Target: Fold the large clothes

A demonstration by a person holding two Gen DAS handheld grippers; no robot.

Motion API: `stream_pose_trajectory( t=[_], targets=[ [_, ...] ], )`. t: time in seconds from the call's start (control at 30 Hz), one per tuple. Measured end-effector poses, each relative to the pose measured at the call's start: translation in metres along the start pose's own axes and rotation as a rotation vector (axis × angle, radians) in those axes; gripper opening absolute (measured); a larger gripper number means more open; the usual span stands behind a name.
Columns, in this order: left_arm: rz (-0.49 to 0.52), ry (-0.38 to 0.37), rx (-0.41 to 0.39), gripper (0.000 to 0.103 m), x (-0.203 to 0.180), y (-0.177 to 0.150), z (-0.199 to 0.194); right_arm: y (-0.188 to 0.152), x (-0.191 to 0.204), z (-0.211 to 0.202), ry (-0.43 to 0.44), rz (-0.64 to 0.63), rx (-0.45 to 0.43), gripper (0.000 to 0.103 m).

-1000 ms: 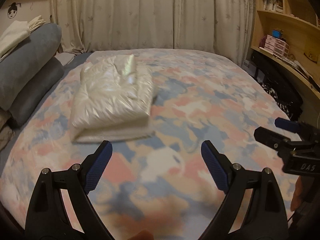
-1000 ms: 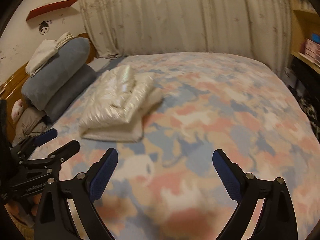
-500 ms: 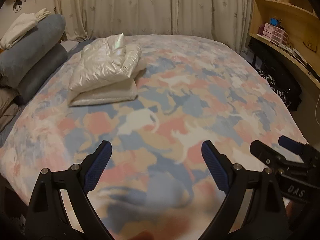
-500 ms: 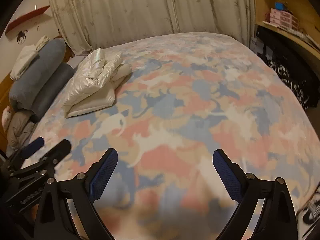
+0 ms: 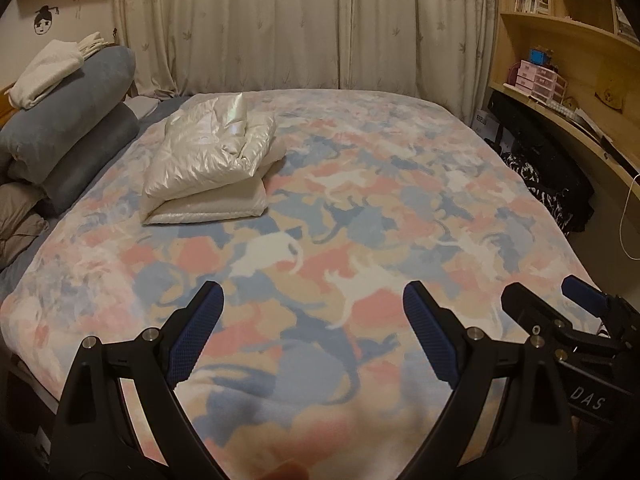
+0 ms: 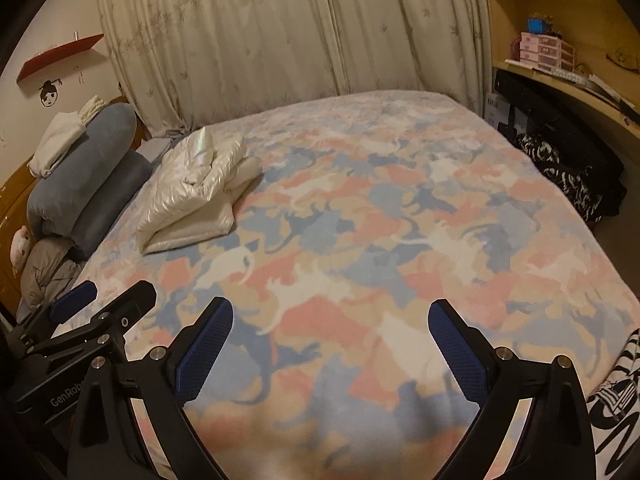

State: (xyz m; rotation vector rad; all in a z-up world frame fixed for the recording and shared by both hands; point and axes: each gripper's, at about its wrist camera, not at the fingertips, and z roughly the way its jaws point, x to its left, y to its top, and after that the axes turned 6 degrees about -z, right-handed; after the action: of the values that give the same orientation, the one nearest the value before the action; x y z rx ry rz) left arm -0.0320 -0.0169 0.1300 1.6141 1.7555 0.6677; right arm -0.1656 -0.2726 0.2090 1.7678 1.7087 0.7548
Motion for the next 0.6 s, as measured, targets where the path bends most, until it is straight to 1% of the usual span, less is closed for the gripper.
stream_pose_trajectory(
  t=[0.27,0.47,0.6],
  targets=[
    [-0.001,0.005,-0.016,0.091,-0.001,0.002,-0.017,0.005,0.000,-0.023,-0.023,-0.003,-0.026,0.099],
    [0.006,0.025,-0.014,0.091,-0.004,0.004,-0.025,0.004,0.005,-0.032,-0.045,-0.008,-0.035,0.099],
    [0.006,0.024,-0.013,0.091,-0.004,0.004,-0.025,0.005,0.006,-0.036,-0.047,-0.008,-0.039,0.099]
  ],
)
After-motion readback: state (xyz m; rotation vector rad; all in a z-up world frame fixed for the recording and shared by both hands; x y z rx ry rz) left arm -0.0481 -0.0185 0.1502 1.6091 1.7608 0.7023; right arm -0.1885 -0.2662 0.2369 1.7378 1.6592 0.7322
